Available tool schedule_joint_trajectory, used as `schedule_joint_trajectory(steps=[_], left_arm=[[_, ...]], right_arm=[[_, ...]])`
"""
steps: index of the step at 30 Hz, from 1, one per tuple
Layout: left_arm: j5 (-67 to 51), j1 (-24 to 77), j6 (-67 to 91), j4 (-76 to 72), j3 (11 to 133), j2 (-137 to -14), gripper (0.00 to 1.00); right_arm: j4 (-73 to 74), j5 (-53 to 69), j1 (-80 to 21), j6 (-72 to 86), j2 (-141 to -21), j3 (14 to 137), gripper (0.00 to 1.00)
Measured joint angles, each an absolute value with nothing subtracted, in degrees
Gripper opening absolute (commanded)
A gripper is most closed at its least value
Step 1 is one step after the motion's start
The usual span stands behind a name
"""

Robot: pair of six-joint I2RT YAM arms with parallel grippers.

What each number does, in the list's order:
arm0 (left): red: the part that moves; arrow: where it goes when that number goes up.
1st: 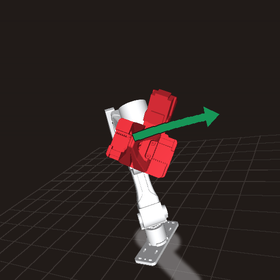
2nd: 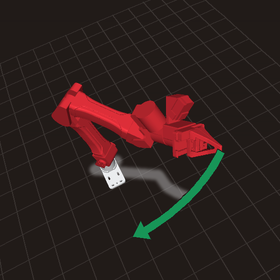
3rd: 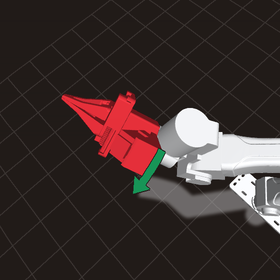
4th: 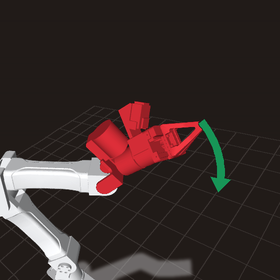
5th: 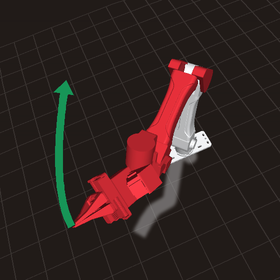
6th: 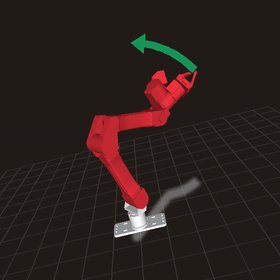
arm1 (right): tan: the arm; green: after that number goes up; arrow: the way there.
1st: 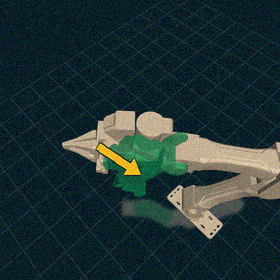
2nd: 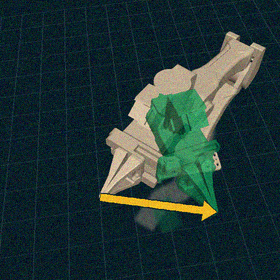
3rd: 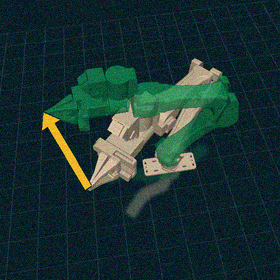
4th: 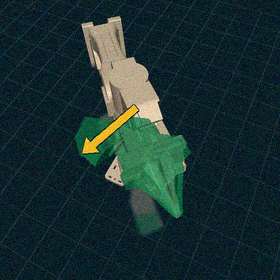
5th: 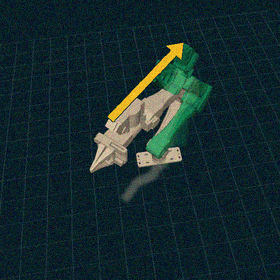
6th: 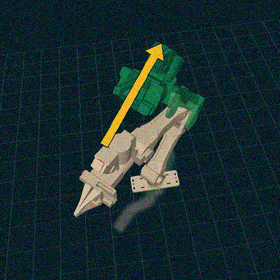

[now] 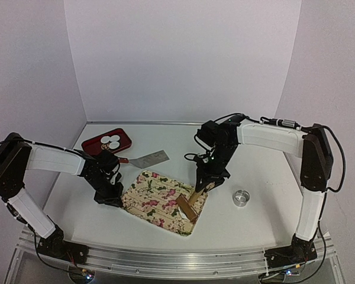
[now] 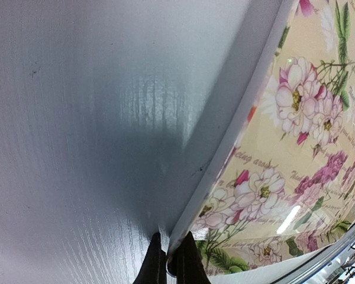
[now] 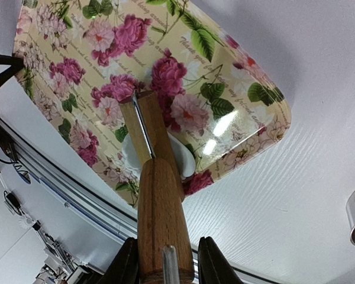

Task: Roll out the dumpling wrappers from the dough

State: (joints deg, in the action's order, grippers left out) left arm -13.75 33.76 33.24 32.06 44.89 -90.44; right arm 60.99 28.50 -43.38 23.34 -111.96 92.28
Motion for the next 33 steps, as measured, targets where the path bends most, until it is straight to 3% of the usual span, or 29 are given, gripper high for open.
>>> schedule_joint_trajectory(steps=[8,20,33], left_arm=[[-13.8,33.9,32.8,32.5,46.3,-91.6,0.00],[-13.8,33.6,26.8,33.6,55.0,-99.0,0.00],[-15.0,33.5,25.3,34.0,58.4,-102.1,0.00]], right_arm=[[61.5,28.2,-41.7,23.8,-111.8,93.1,0.00],[65.2,29.2,-40.3,22.5,-110.6,104.0,0.00],[66.0,28.7,-43.7,25.5,-104.9,94.4,0.00]])
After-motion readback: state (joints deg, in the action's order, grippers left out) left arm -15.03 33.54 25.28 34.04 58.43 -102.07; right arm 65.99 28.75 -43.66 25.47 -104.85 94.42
